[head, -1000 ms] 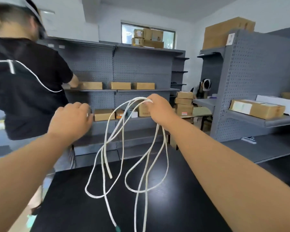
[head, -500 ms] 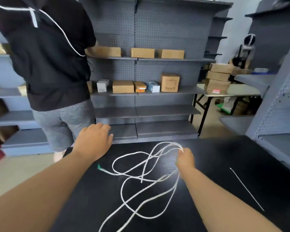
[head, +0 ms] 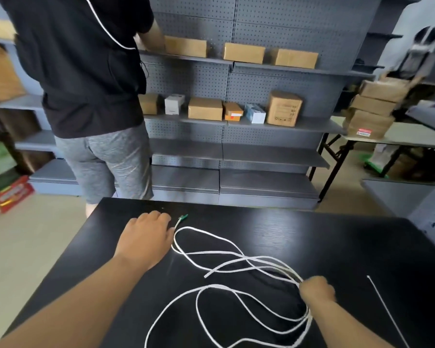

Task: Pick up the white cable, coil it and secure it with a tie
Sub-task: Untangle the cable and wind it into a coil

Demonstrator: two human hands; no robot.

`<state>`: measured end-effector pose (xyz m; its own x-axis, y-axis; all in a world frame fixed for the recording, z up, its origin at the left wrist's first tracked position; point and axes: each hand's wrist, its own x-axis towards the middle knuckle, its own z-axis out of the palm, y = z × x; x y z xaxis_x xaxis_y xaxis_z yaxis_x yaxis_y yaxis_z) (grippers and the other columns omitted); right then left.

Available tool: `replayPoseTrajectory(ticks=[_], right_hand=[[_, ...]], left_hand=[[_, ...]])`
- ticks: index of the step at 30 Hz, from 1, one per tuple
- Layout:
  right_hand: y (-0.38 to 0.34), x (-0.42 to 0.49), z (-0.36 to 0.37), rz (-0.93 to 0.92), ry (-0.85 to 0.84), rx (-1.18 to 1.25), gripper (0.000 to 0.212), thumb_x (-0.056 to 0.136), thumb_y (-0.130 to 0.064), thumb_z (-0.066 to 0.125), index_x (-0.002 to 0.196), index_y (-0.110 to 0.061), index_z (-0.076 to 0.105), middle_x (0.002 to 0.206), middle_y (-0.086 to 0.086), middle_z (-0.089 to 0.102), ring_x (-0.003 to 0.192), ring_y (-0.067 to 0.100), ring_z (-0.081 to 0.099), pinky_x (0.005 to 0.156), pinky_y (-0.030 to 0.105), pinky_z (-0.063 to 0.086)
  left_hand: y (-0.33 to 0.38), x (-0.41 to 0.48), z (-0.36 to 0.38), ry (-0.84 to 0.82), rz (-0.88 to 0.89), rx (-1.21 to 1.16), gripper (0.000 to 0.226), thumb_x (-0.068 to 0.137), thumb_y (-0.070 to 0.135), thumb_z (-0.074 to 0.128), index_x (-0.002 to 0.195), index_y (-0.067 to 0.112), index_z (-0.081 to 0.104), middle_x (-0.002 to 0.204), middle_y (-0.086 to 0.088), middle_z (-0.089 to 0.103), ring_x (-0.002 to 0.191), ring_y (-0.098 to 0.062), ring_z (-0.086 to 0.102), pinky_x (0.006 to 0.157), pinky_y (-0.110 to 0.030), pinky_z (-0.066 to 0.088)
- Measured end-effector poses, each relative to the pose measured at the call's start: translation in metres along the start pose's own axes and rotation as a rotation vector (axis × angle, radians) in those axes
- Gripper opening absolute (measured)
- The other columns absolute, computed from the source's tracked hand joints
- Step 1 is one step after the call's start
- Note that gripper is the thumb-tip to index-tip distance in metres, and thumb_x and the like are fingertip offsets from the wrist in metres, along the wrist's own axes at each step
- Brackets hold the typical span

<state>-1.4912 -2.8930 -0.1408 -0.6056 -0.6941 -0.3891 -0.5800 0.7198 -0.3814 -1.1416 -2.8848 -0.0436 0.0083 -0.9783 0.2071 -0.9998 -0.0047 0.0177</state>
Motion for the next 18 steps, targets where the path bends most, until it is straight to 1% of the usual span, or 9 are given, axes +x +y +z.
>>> replayPoseTrajectory(ticks=[1, 2, 4, 7, 10, 14, 18], right_hand=[[-0.003, -0.002, 0.001, -0.026, 0.027, -0.020, 0.037, 0.088, -0.011, 0.047, 0.121, 0.004, 0.048, 0.130, 0.025, 0.047, 0.119, 0.040, 0.047, 0.097, 0.038, 0.040], [-0.009, -0.005, 0.004, -0.095, 0.048, -0.060, 0.036, 0.086, -0.011, 0.049, 0.119, 0.003, 0.049, 0.127, 0.025, 0.047, 0.117, 0.040, 0.048, 0.096, 0.038, 0.041], [-0.023, -0.014, 0.012, -0.267, 0.058, -0.141, 0.030, 0.085, -0.011, 0.051, 0.112, 0.001, 0.052, 0.121, 0.023, 0.051, 0.112, 0.040, 0.051, 0.092, 0.036, 0.043], [-0.051, -0.033, 0.032, -0.529, 0.064, -0.246, 0.023, 0.084, -0.007, 0.047, 0.104, 0.000, 0.056, 0.114, 0.019, 0.056, 0.108, 0.035, 0.052, 0.090, 0.035, 0.041], [-0.076, -0.057, 0.058, -0.728, 0.059, -0.327, 0.023, 0.087, -0.010, 0.044, 0.107, -0.008, 0.055, 0.114, 0.010, 0.055, 0.109, 0.029, 0.052, 0.089, 0.034, 0.042], [-0.104, -0.086, 0.093, -0.970, 0.050, -0.435, 0.028, 0.088, -0.015, 0.048, 0.115, -0.016, 0.052, 0.116, 0.003, 0.053, 0.111, 0.024, 0.049, 0.092, 0.035, 0.043], [-0.132, -0.113, 0.127, -1.103, 0.004, -0.498, 0.026, 0.088, -0.010, 0.042, 0.113, -0.015, 0.050, 0.116, 0.003, 0.052, 0.111, 0.024, 0.047, 0.090, 0.035, 0.041]], left_hand=[[-0.002, -0.002, 0.002, -0.008, -0.011, 0.001, 0.034, 0.094, 0.040, 0.037, 0.120, 0.024, 0.052, 0.116, 0.004, 0.059, 0.107, -0.020, 0.055, 0.088, -0.034, 0.041], [-0.003, -0.005, 0.003, -0.013, -0.019, 0.003, 0.034, 0.094, 0.040, 0.037, 0.120, 0.024, 0.052, 0.116, 0.004, 0.059, 0.107, -0.019, 0.055, 0.088, -0.034, 0.041], [-0.007, -0.010, 0.005, -0.022, -0.031, 0.002, 0.034, 0.094, 0.039, 0.037, 0.120, 0.023, 0.052, 0.115, 0.003, 0.059, 0.106, -0.020, 0.055, 0.088, -0.034, 0.042], [-0.017, -0.018, 0.006, -0.032, -0.051, 0.000, 0.034, 0.094, 0.040, 0.037, 0.120, 0.022, 0.052, 0.115, 0.002, 0.059, 0.106, -0.020, 0.055, 0.088, -0.034, 0.041], [-0.032, -0.028, 0.009, -0.037, -0.058, 0.001, 0.035, 0.094, 0.039, 0.037, 0.121, 0.023, 0.052, 0.115, 0.003, 0.059, 0.104, -0.019, 0.055, 0.088, -0.033, 0.041], [-0.057, -0.042, 0.012, -0.047, -0.079, -0.017, 0.036, 0.094, 0.039, 0.037, 0.123, 0.022, 0.051, 0.116, 0.003, 0.059, 0.106, -0.019, 0.055, 0.090, -0.032, 0.041], [-0.083, -0.054, 0.018, -0.066, -0.075, -0.009, 0.036, 0.094, 0.040, 0.037, 0.122, 0.022, 0.051, 0.116, 0.004, 0.060, 0.105, -0.018, 0.056, 0.091, -0.032, 0.041]])
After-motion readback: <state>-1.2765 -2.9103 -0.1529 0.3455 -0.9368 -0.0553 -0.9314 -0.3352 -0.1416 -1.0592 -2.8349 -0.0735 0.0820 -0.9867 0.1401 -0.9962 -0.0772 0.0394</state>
